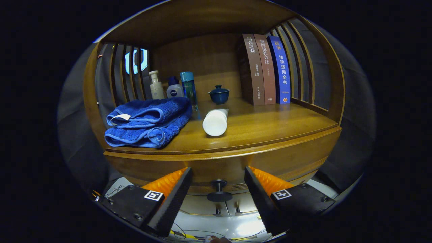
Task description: Pull open the drawer, take out the items inside it, and place them on the countertop above the cabinet.
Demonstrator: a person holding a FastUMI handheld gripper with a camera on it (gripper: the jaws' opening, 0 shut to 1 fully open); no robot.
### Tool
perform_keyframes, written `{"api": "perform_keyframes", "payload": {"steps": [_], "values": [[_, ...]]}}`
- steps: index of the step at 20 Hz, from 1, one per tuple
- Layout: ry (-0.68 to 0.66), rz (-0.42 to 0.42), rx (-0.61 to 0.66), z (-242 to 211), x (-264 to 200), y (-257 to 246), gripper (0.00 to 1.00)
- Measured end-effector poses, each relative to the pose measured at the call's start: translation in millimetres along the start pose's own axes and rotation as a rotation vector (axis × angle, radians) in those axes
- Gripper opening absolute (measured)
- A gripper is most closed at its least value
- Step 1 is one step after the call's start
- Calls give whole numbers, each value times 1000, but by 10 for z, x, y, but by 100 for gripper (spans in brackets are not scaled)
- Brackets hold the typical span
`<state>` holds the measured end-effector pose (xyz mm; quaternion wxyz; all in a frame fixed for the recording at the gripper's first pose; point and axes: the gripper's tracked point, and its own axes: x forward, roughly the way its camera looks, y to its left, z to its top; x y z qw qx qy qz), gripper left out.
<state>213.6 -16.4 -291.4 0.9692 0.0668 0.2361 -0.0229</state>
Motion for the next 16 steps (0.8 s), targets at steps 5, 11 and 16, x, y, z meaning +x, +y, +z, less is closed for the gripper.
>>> {"api": "perform_keyframes", "payload": {"steps": [5,11,16], "values": [[-23,3,-10,145,-98,65,100],[-137,63,-14,823,-609,305,100],[-261,45,-65,1491,-1323,323,99]]}}
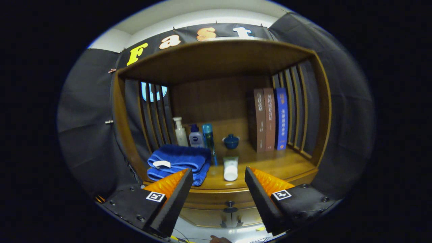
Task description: Pull open the drawer, take out the items inside it, and place them on the countertop above the cabinet.
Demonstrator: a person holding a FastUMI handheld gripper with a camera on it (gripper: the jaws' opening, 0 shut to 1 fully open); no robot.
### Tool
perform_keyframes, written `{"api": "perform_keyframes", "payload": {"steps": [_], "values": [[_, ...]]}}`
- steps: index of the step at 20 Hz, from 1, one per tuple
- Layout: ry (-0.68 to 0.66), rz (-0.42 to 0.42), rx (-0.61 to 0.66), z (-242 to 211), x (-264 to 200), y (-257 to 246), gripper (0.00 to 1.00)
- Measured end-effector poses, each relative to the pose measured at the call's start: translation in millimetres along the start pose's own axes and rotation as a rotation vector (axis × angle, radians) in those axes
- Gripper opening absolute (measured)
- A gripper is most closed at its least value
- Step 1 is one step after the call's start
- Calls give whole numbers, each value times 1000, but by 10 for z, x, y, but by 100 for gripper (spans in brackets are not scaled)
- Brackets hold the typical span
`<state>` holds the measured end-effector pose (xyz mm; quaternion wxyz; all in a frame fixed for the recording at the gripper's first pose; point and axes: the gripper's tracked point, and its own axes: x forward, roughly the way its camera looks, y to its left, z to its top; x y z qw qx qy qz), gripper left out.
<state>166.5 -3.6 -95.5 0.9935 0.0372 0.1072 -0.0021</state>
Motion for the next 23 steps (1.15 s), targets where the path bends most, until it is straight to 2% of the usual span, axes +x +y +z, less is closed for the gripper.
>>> {"api": "perform_keyframes", "payload": {"steps": [8,16,23], "values": [[-85,14,-9,599,-774,142,99],[-118,36,5,747,-1231,195,99],[-140,43,0,806,-1403,223,99]]}}
